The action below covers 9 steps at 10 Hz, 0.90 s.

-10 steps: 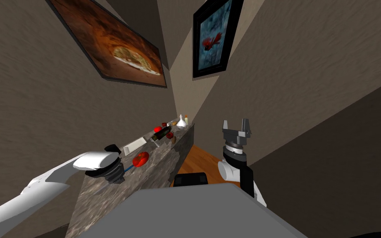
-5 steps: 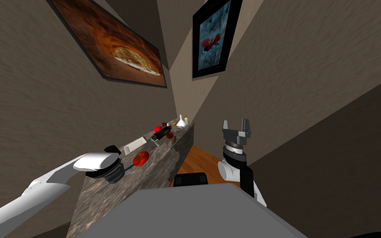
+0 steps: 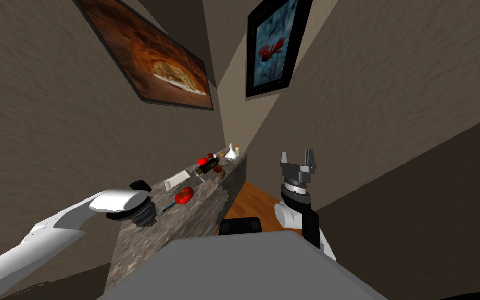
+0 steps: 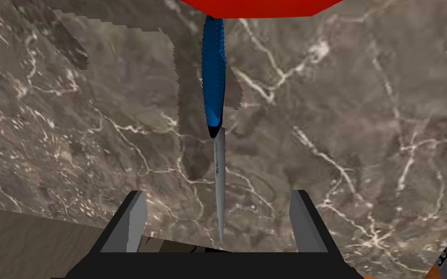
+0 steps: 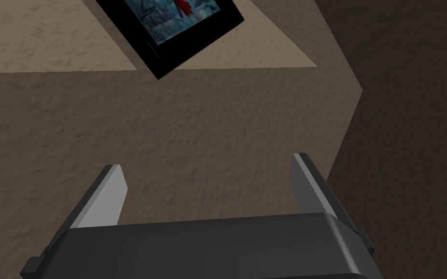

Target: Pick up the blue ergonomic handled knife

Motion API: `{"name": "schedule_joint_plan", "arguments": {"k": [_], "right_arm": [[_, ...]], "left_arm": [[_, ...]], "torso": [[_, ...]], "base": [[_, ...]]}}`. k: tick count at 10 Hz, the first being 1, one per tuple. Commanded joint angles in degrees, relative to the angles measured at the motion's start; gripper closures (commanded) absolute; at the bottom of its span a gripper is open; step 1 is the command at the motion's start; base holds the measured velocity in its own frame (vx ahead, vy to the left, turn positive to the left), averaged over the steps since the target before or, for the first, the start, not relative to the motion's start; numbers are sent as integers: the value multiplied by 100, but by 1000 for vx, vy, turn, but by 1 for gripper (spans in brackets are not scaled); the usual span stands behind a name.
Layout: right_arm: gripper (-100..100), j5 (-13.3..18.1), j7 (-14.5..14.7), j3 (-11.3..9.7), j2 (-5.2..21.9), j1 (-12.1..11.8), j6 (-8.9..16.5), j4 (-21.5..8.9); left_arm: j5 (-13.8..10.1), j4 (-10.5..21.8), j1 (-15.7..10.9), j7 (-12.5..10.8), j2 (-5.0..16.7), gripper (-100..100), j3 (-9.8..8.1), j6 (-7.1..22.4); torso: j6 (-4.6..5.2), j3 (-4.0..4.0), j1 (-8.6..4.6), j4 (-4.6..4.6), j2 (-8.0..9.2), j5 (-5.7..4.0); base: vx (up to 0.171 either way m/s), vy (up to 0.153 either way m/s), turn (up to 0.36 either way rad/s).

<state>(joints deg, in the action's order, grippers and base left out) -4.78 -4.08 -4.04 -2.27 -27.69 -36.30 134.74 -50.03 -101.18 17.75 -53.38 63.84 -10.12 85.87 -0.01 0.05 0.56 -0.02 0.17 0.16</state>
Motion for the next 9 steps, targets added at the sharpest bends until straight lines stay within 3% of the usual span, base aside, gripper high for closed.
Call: {"name": "schedule_joint_plan", "arguments": {"k": [1,7,8,9], "right_arm": [[0,0,0,0,0,0,0,0],[0,0,0,0,0,1,0,0],[0,0,0,0,-1,1,0,0],[0,0,0,-1,-1,1,0,0]], "left_arm": [[135,94,-169,175,88,-100,-4,-122],[684,-39,-497,644,409,-100,-248,-568],[733,13,-545,667,407,-100,-284,-681],[712,156,-496,544,337,-100,-257,-690]], "torso": [[0,0,0,0,0,0],[-5,26,-13,11,43,-3],[-6,26,-26,11,44,-6],[-2,22,-41,10,36,-10]], "base": [[-103,58,109],[-174,84,260],[-141,14,237],[22,-94,-105]]}}
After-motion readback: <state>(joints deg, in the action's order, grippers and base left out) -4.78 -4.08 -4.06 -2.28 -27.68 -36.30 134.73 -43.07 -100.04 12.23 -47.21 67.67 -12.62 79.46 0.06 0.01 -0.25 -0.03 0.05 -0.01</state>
